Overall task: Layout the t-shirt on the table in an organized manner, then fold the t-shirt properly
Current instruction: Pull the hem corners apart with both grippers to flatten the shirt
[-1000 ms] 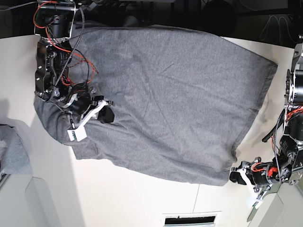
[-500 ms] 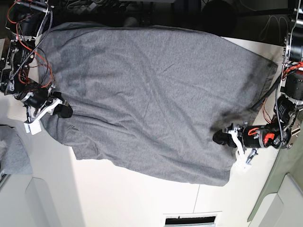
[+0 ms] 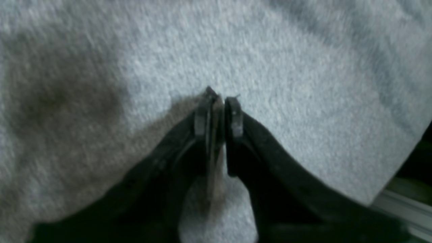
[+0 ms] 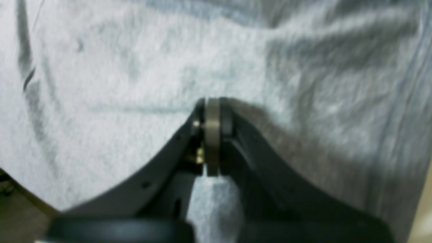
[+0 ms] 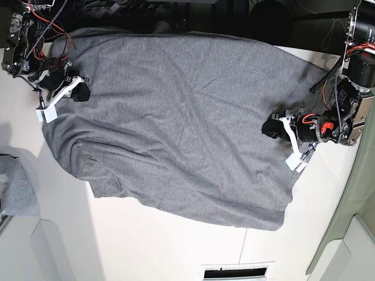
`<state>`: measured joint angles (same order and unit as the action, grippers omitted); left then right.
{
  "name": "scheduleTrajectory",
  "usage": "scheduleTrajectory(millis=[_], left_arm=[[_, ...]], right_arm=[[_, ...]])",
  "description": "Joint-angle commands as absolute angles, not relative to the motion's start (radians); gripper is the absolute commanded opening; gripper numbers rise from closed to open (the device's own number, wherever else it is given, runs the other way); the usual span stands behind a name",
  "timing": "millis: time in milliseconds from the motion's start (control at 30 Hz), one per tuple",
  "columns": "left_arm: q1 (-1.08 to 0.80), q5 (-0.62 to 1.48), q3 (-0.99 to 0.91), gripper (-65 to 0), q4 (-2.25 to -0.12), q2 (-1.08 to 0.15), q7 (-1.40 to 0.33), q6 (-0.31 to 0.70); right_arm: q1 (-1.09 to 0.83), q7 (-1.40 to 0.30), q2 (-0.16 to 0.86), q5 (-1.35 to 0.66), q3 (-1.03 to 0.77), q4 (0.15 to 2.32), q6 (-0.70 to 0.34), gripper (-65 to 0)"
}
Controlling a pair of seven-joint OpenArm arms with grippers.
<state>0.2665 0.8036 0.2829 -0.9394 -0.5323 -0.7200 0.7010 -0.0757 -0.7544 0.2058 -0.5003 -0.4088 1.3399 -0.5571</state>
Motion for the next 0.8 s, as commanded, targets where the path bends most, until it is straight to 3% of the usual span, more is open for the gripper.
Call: scheduleTrajectory(millis=[0,167,367,767], left_arm=[[0.279,0.790,0.278,-56.4,-0.949,-0.548,-0.733,0.698],[0.278,0.895,0.278,-56.4,-0.951,-0.549,-0.844,0.698],[0.280,0.902,0.278,-56.4,-0.953,-0.549,-0.842,0.698],[0.299,0.950,0.278,-56.4,-0.953,-0.543,-0.838,0.698]], right_arm=[[-0.047,-0.733,0.232,-0.480,-0.408,1.333,-0.550,-65.0],[0.074,-0.714,0.298,-0.428,-0.378,1.170,-0.537,-65.0],[0.248,-0.666,0.368,-0.426,-0.363,0.956,-0.535,-65.0],[0.477,-0.622,0.374,-0.358,-0.219,0.843,-0.500,-65.0]])
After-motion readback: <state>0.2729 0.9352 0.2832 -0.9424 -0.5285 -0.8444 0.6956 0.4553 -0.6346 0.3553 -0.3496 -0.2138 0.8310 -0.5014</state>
